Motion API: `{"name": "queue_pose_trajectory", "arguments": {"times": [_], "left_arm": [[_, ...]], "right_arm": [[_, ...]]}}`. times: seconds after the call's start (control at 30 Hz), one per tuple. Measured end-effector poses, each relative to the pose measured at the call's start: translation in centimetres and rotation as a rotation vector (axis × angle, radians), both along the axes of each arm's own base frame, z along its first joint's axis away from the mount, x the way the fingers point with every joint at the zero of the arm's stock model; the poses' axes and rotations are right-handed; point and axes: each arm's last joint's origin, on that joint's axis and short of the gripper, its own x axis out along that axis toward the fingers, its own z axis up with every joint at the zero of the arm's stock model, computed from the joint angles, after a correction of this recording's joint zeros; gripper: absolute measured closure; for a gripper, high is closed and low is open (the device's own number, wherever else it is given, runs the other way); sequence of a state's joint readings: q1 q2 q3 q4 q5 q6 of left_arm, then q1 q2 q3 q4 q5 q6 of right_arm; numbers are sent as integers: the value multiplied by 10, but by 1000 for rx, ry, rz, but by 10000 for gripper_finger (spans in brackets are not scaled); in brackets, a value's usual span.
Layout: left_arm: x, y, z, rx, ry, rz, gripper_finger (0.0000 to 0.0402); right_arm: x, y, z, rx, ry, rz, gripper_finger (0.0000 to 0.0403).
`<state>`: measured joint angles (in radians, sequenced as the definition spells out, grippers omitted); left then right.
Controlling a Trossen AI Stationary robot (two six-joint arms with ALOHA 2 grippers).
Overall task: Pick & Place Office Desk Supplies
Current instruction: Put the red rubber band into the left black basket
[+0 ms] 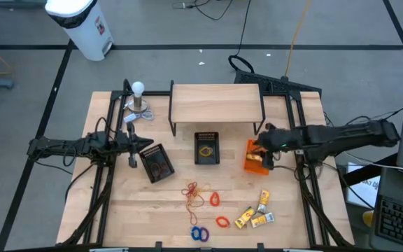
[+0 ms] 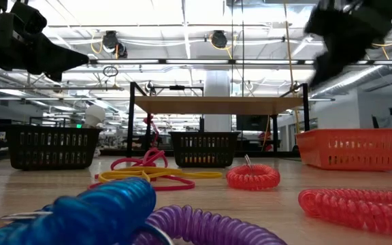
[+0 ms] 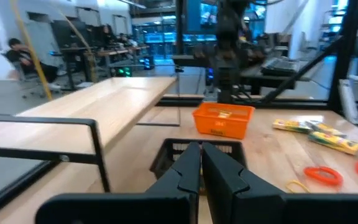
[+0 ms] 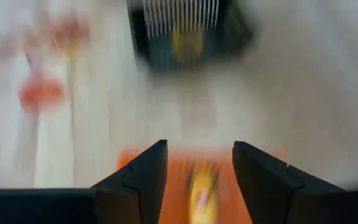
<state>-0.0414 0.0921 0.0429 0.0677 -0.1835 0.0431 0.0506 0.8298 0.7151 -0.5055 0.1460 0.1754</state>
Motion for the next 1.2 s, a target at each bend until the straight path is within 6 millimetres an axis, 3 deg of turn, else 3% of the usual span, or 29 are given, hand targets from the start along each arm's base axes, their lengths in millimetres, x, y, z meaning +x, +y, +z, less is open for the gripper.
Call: {"name": "queue_pose_trajectory", "arguments": {"times": [0.2, 0.47, 0.57, 0.73, 0.93, 1.2], "left_arm": [[0, -1, -3, -57, 20, -37, 382], [0, 1, -2, -55, 17, 43, 382], [0, 2, -2, -55, 8, 71, 382], [0, 2, -3, -51, 26, 53, 382], [0, 1, -4, -94, 25, 44, 382], [0, 1, -4, -153, 15, 46, 382]], "right_arm": [[-23, -7, 44, -85, -389, 3, 266], [-56, -7, 60, -79, -617, 19, 326], [-61, -7, 50, -76, -709, 16, 355], [-61, -6, 16, -59, -802, 29, 397], [-57, -5, -29, -4, -856, 46, 396], [-56, -5, -59, -34, -901, 52, 400]]}}
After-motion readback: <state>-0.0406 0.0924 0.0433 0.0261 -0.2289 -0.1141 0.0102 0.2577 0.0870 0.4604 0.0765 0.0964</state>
